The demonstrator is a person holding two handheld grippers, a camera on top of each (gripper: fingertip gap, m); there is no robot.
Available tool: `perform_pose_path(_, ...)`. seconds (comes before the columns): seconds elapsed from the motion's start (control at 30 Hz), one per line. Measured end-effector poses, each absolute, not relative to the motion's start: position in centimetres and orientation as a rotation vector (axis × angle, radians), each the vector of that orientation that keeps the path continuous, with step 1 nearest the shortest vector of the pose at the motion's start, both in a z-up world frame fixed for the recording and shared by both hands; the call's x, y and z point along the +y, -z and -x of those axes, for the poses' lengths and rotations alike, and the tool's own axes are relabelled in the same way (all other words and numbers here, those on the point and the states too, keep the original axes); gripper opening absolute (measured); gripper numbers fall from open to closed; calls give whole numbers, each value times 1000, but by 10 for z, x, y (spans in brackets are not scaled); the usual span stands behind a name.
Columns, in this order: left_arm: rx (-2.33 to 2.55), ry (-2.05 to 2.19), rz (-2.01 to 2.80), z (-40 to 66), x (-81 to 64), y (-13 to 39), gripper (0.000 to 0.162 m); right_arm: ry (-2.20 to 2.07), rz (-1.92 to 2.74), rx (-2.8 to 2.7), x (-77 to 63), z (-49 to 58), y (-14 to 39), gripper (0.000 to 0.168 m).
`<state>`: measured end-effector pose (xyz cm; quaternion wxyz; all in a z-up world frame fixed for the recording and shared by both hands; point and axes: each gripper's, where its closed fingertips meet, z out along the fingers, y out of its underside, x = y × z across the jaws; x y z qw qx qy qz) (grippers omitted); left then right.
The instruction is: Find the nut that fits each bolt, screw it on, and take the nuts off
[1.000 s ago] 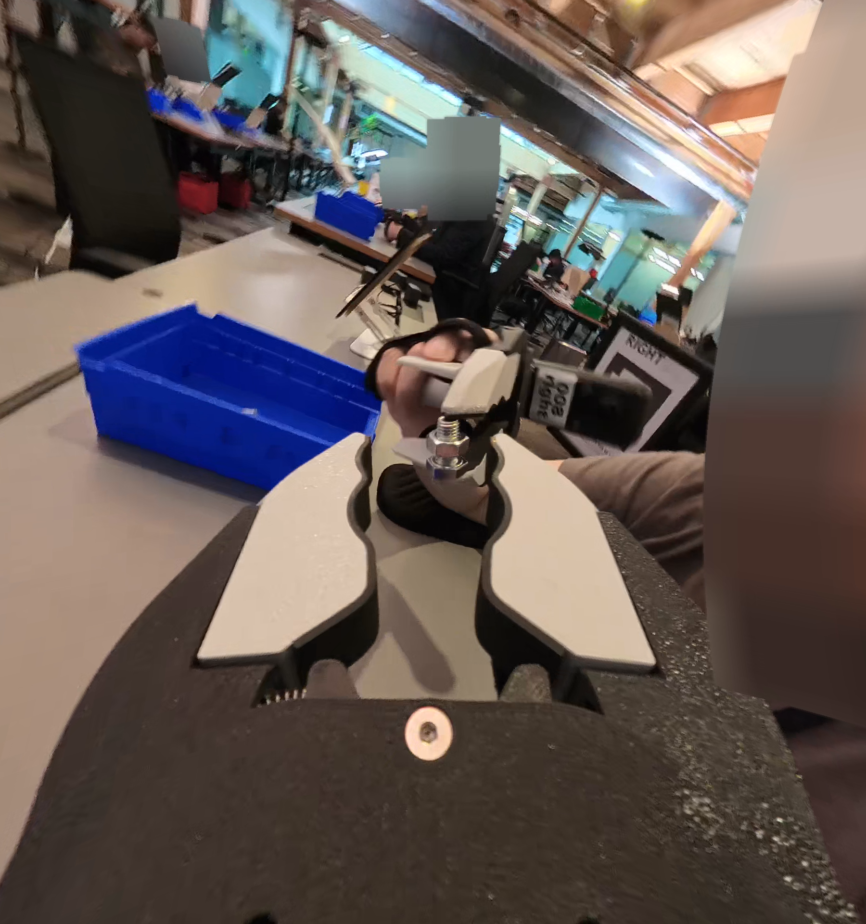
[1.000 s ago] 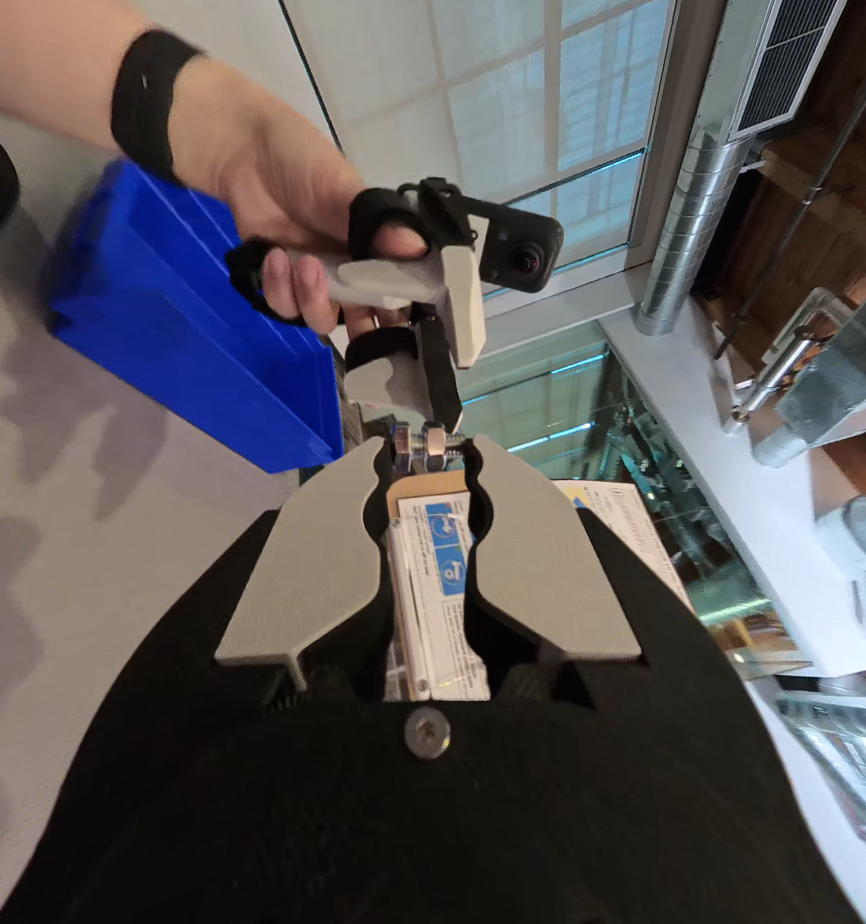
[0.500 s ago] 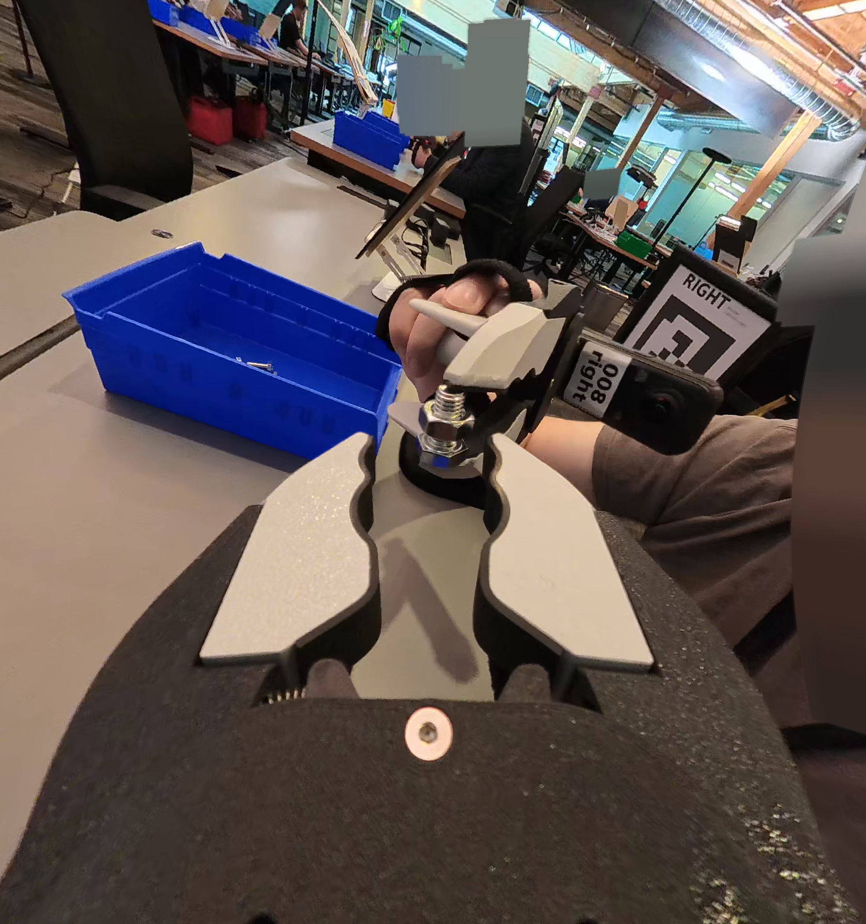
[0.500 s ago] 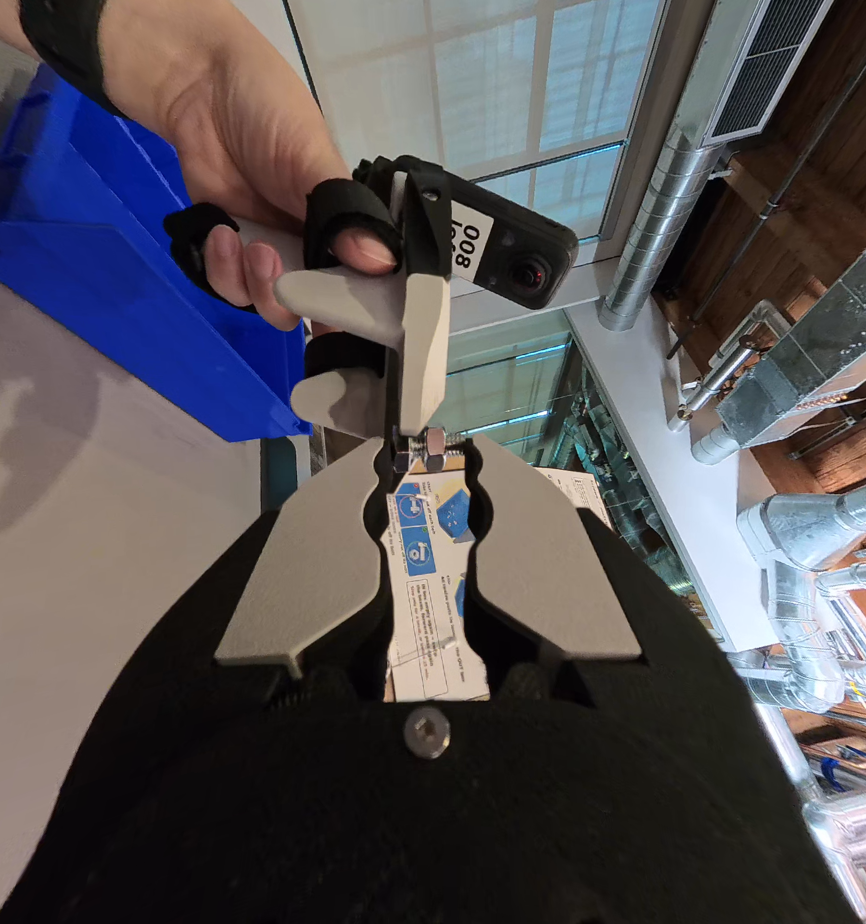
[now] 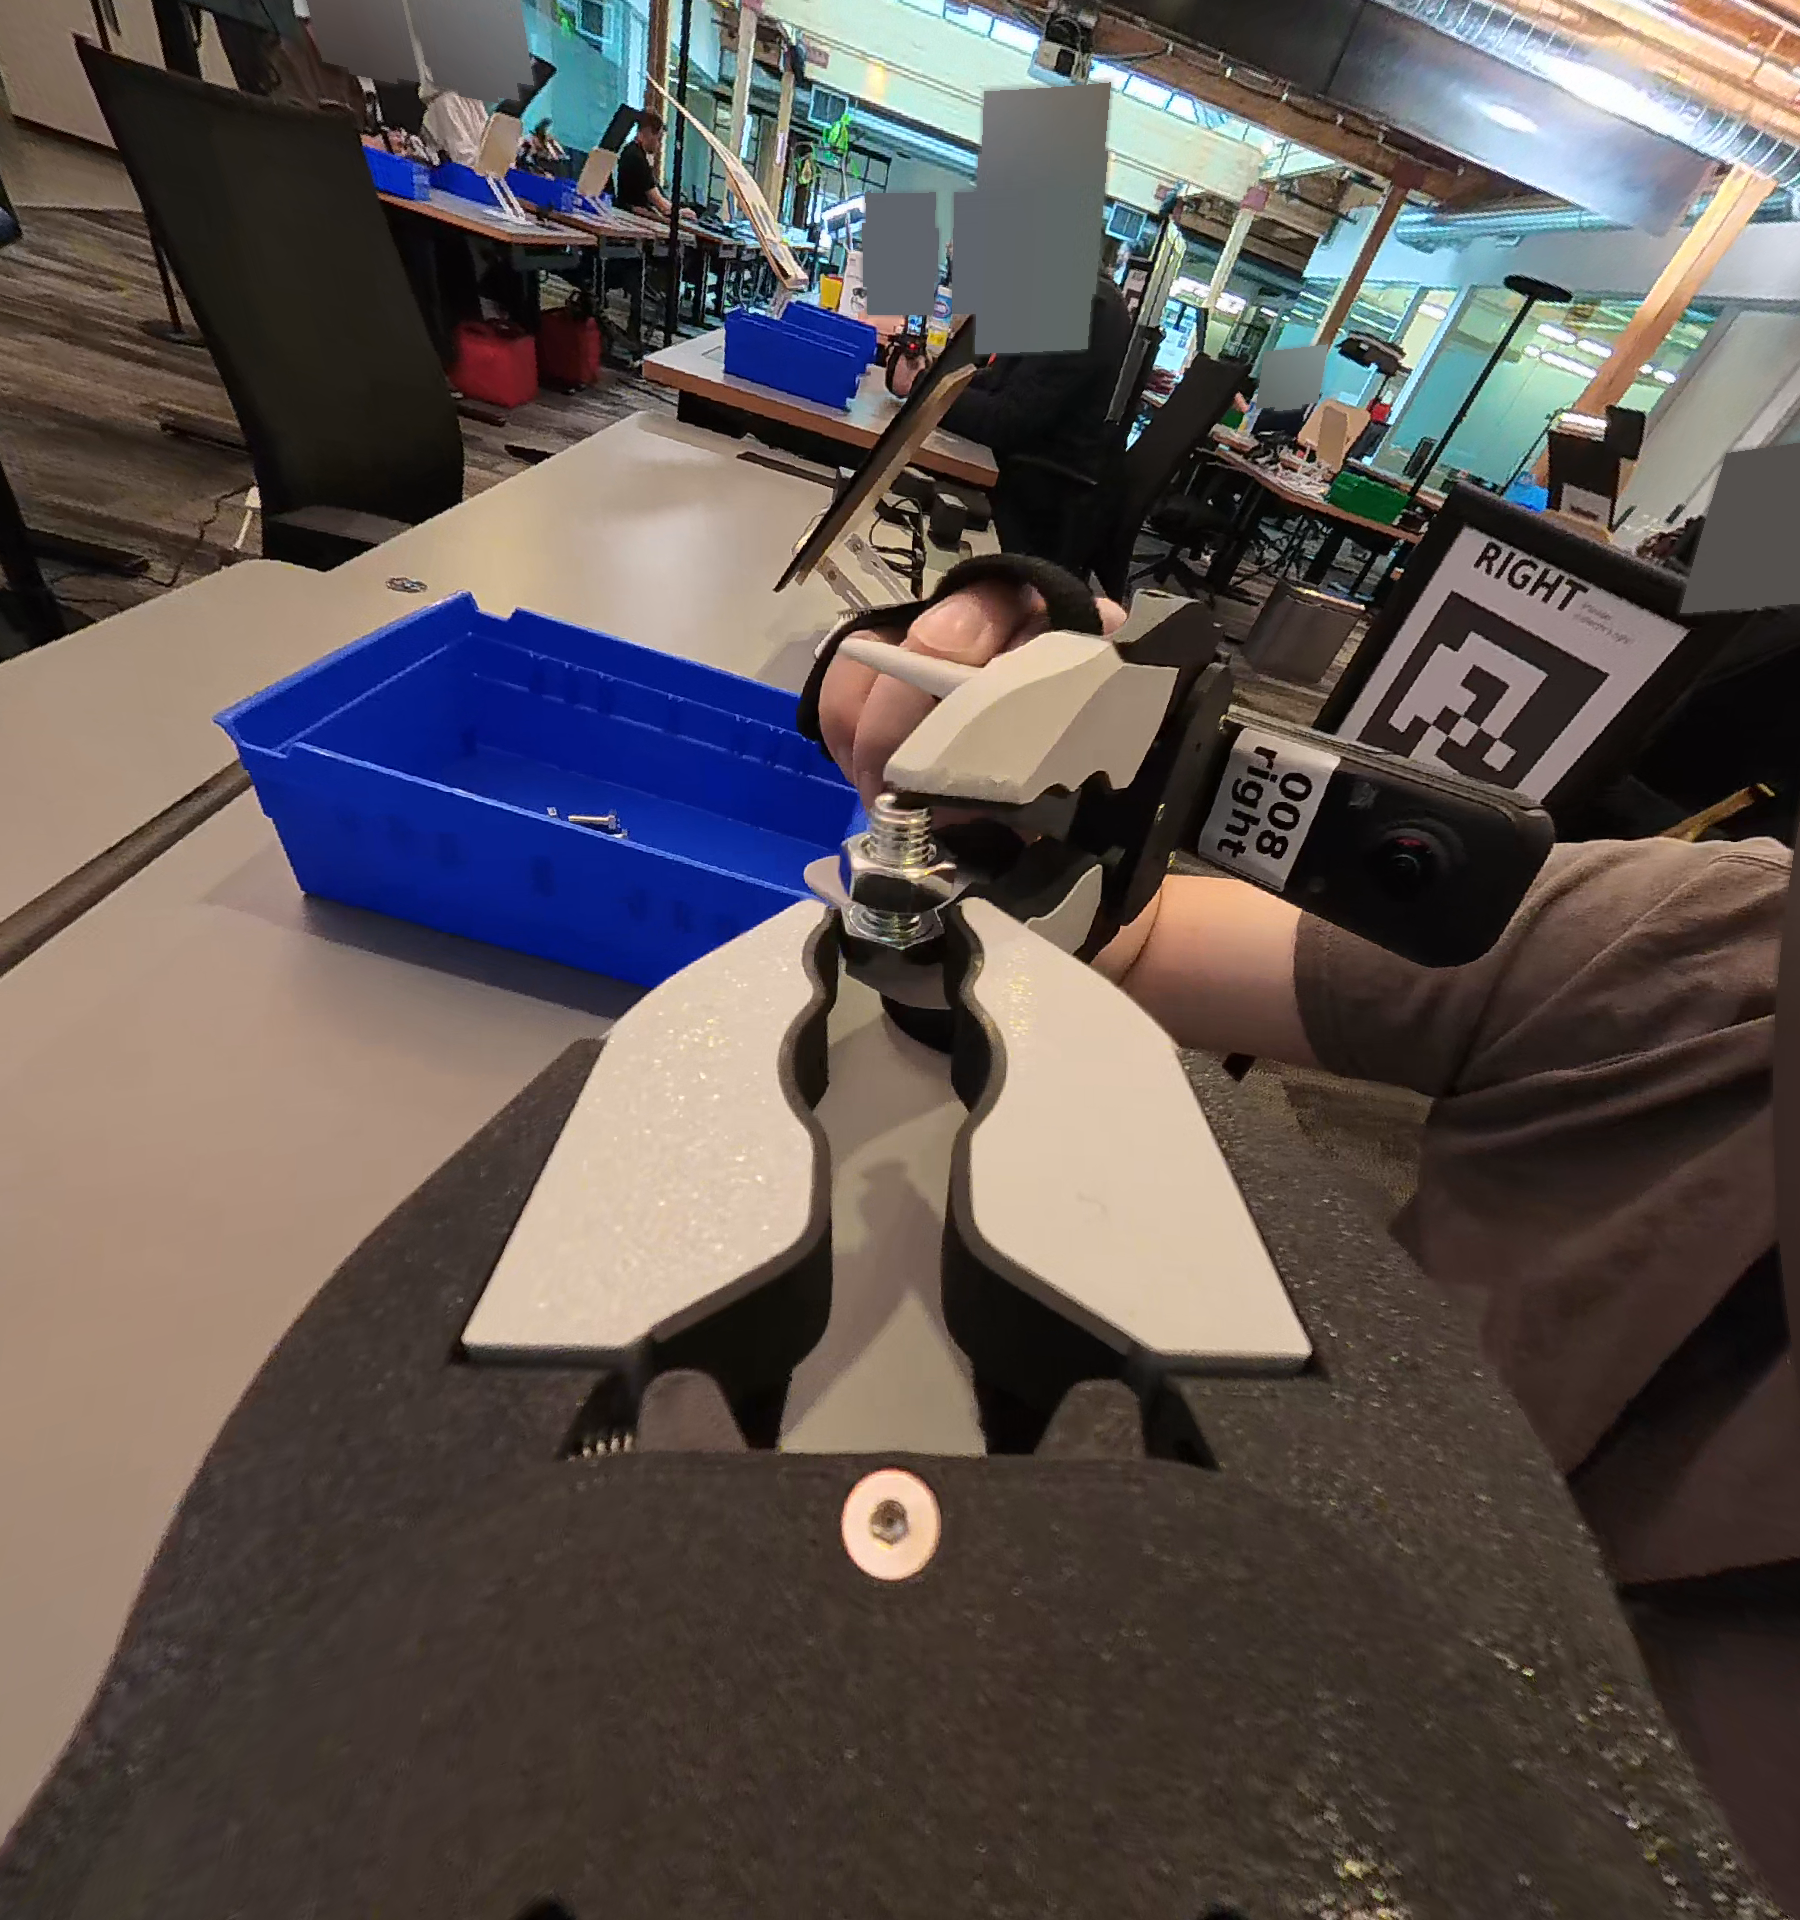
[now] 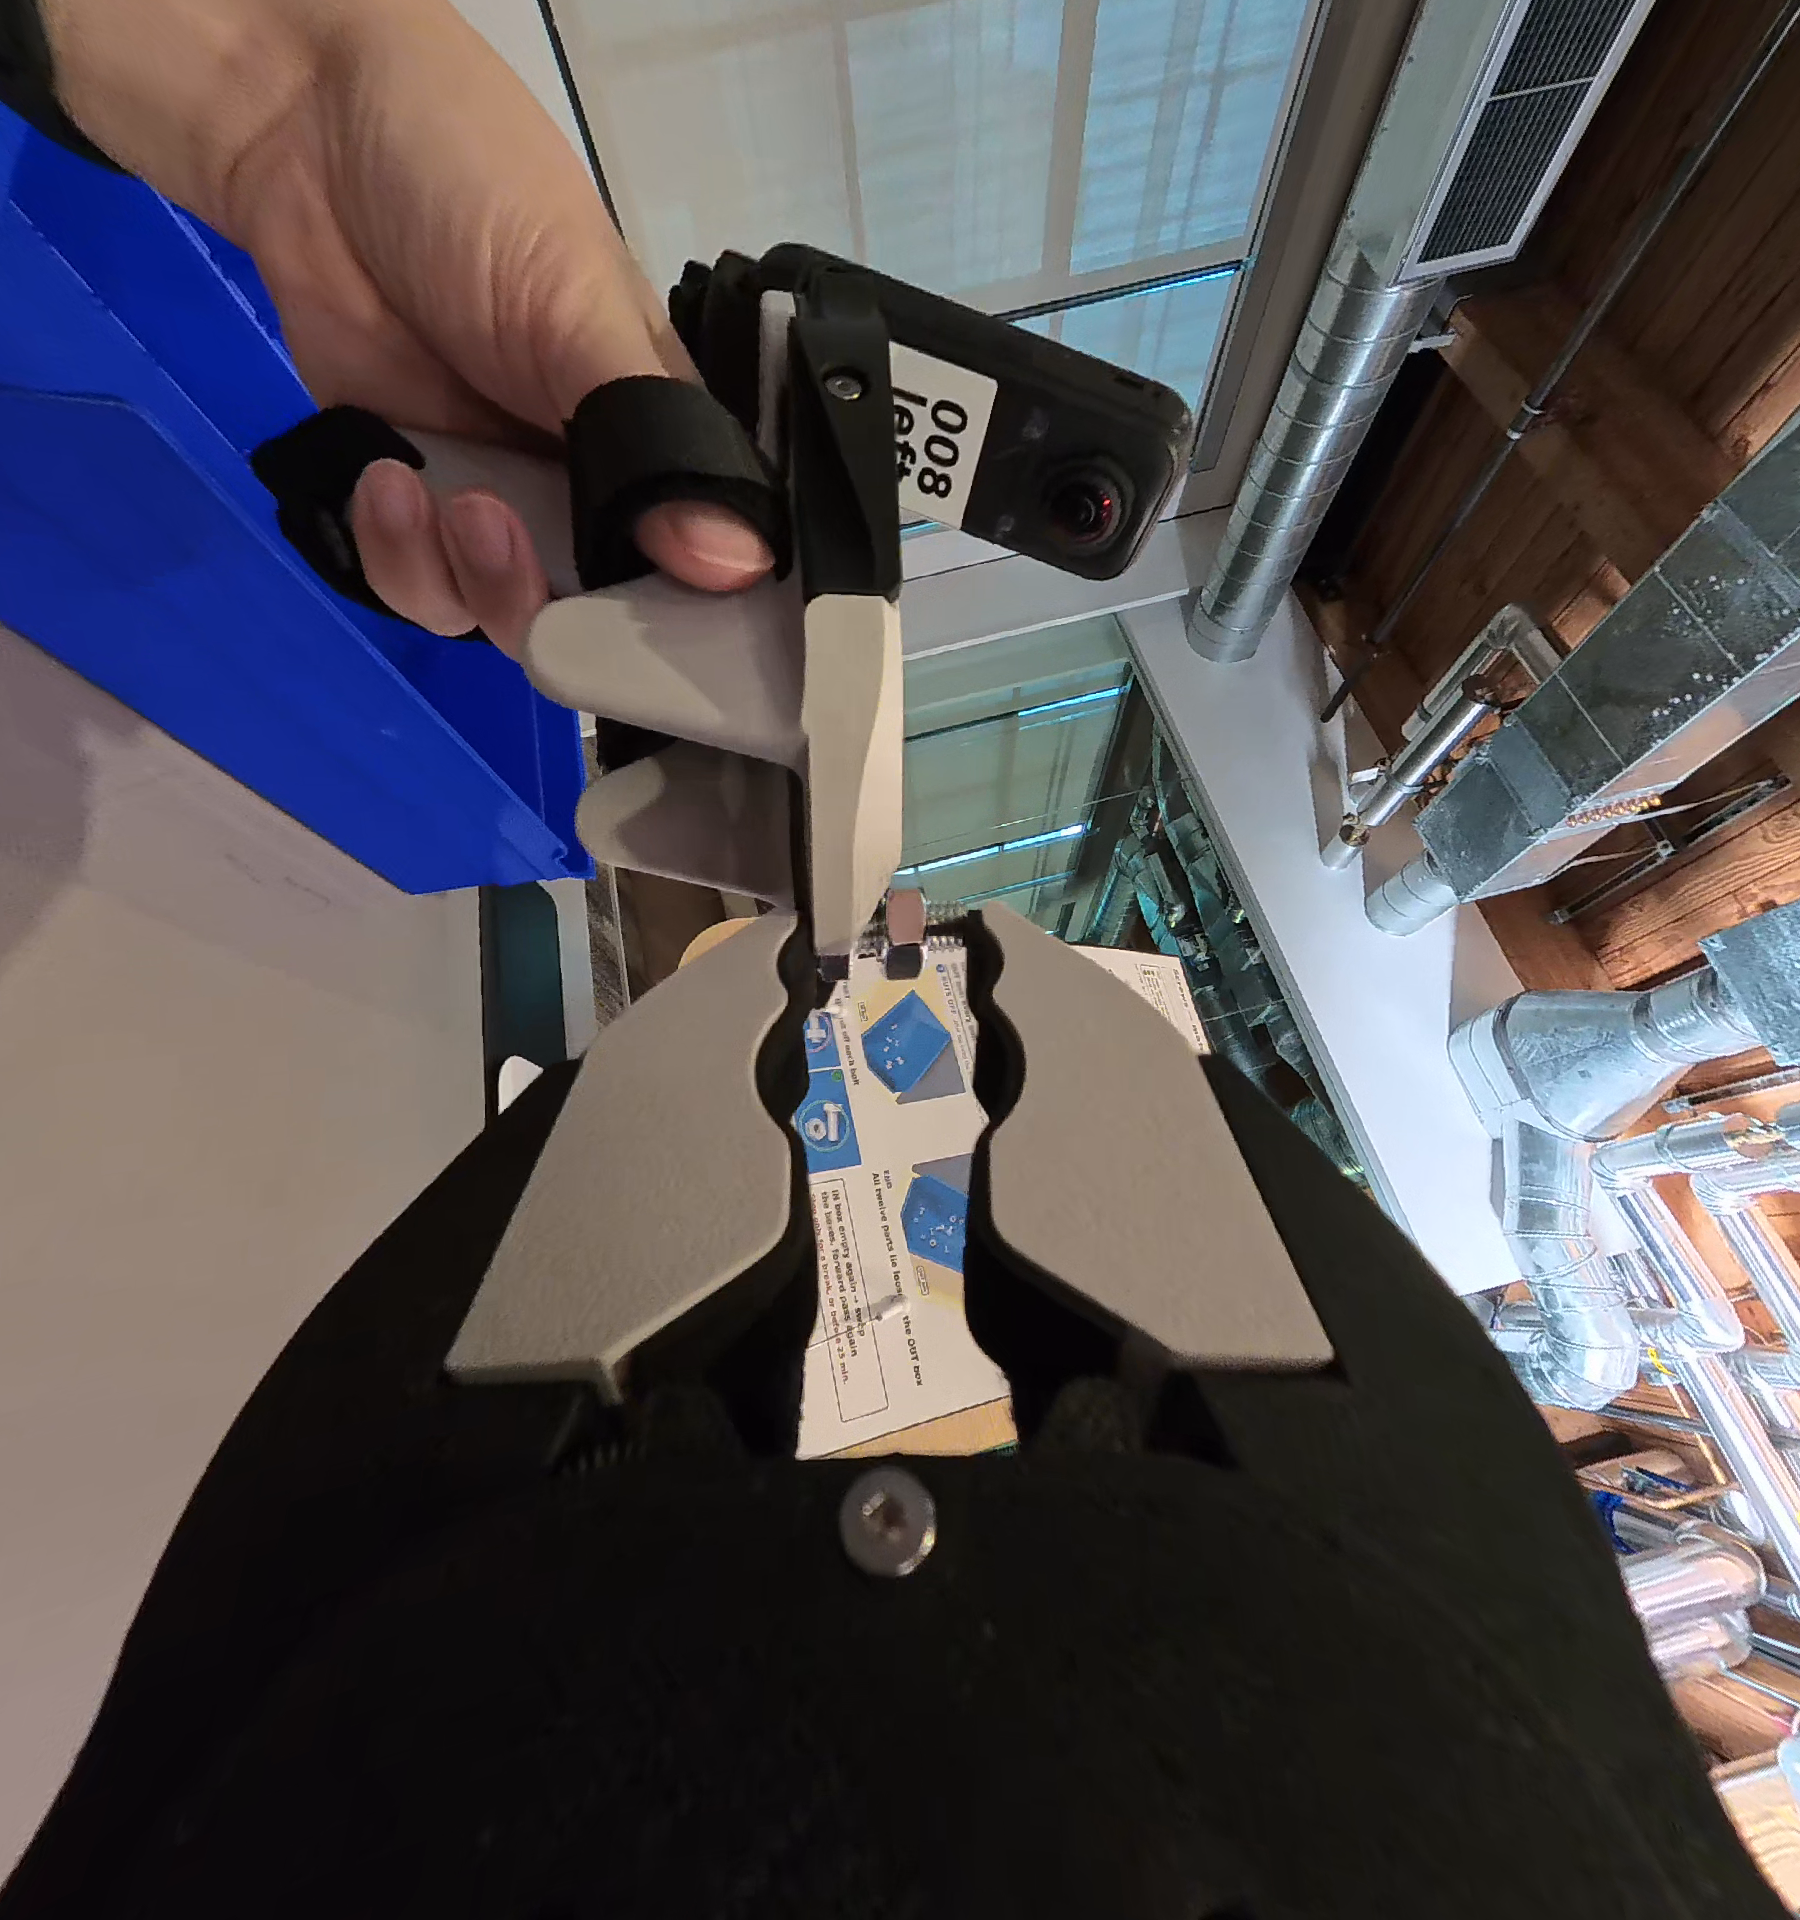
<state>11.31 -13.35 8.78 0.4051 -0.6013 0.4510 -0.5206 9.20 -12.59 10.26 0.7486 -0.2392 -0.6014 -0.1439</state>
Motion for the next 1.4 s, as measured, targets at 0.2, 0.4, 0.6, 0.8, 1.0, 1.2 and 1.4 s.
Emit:
perform_pose_path(0.2,1140,1261,1495,-113,-131,-89,18,316,526,-1292,-124,-92,-104,29)
perform_pose_path(0.4,1080,1273,1483,-100,-122,-99,18,202,574,-1300,-121,-96,-106,35)
perform_pose_path(0.6,1037,1204,1443,-91,-110,-104,18,-185,766,-1410,-117,-98,-94,36)
perform_pose_path(0.8,1081,1021,1414,-101,-103,-91,18,-886,1170,-1261,-107,-106,-108,29)
perform_pose_path(1.0,1132,1023,1399,-112,-114,-87,18,-1053,1216,-1173,-108,-106,-117,19)
perform_pose_path(1.2,1155,1027,1392,-115,-120,-88,18,-1127,1199,-1190,-116,-99,-115,15)
perform_pose_path(1.4,1176,1026,1399,-118,-122,-84,18,-1142,1202,-1229,-119,-98,-111,10)
